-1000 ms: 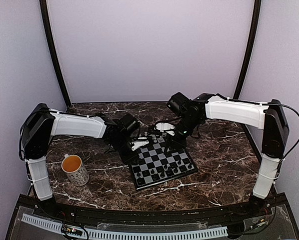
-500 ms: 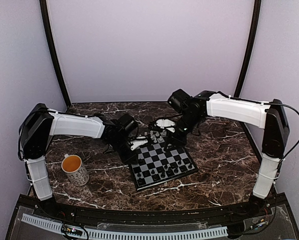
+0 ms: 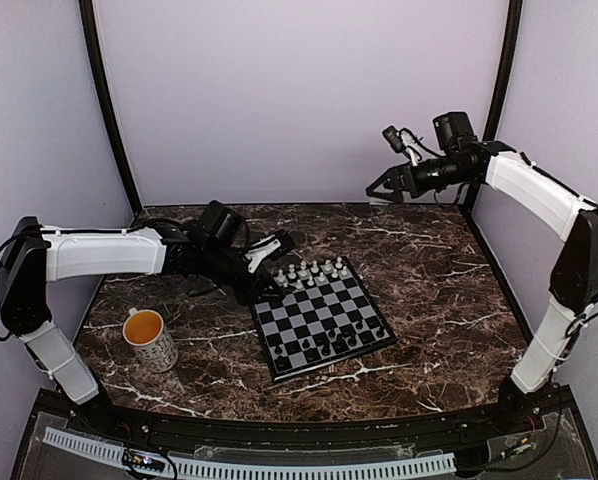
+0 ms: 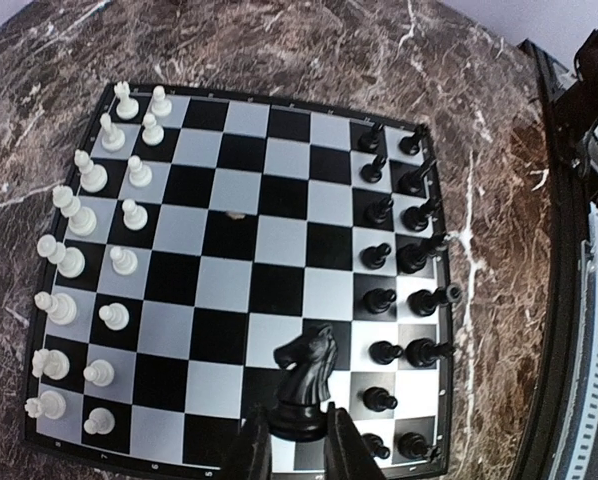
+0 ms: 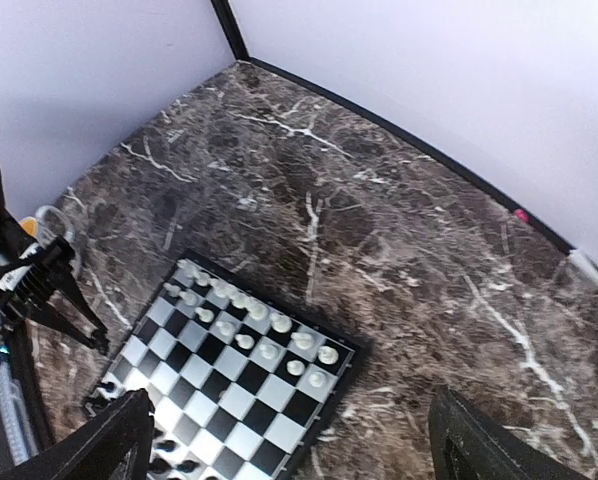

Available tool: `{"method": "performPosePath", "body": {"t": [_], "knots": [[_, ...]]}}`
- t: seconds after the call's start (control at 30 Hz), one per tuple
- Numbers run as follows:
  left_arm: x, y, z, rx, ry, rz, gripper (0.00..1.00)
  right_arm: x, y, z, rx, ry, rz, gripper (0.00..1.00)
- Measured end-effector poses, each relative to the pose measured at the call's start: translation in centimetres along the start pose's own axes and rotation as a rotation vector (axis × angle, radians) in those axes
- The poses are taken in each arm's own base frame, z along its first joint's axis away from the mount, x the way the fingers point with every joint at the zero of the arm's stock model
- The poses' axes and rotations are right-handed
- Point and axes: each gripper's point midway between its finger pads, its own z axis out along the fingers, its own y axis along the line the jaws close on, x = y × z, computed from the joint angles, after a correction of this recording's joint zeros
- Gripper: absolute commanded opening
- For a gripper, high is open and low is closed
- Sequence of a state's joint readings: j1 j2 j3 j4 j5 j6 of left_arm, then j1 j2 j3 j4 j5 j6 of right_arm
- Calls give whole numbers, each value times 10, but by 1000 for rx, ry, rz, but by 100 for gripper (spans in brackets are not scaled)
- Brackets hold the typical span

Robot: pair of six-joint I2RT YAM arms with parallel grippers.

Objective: Set up the chess pieces on the board
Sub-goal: Pass from the left arm to the right

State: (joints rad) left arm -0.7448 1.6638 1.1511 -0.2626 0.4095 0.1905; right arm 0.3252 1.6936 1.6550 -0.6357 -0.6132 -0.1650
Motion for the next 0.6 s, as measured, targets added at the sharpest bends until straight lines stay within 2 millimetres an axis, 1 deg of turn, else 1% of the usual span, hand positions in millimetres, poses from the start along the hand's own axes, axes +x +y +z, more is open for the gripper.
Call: {"method": "performPosePath", "body": {"t": [0.03, 0.1, 0.13, 0.23, 0.27, 0.4, 0.5, 0.6], "knots": [[-2, -2, -3, 6, -20, -2, 17, -2, 2, 4, -35, -5, 17, 87], [-7, -7, -8, 19, -65, -3, 17, 1, 15, 20, -135, 5, 61, 78], [-9, -10, -10, 24, -84, -4, 17, 6, 25, 30, -184, 25, 86, 77], [-14, -11, -14, 24, -126, -6, 17, 28, 60, 59, -299, 99, 141, 75], [-16, -11, -16, 22, -140, -4, 17, 37, 75, 67, -335, 128, 157, 75], [-25, -12, -23, 11, -187, 5, 16, 71, 128, 93, -456, 240, 211, 70], [-31, -13, -28, 2, -214, 14, 17, 82, 150, 107, -517, 284, 235, 65], [-34, -11, -30, -9, -224, 18, 17, 90, 162, 116, -557, 316, 262, 62]]}}
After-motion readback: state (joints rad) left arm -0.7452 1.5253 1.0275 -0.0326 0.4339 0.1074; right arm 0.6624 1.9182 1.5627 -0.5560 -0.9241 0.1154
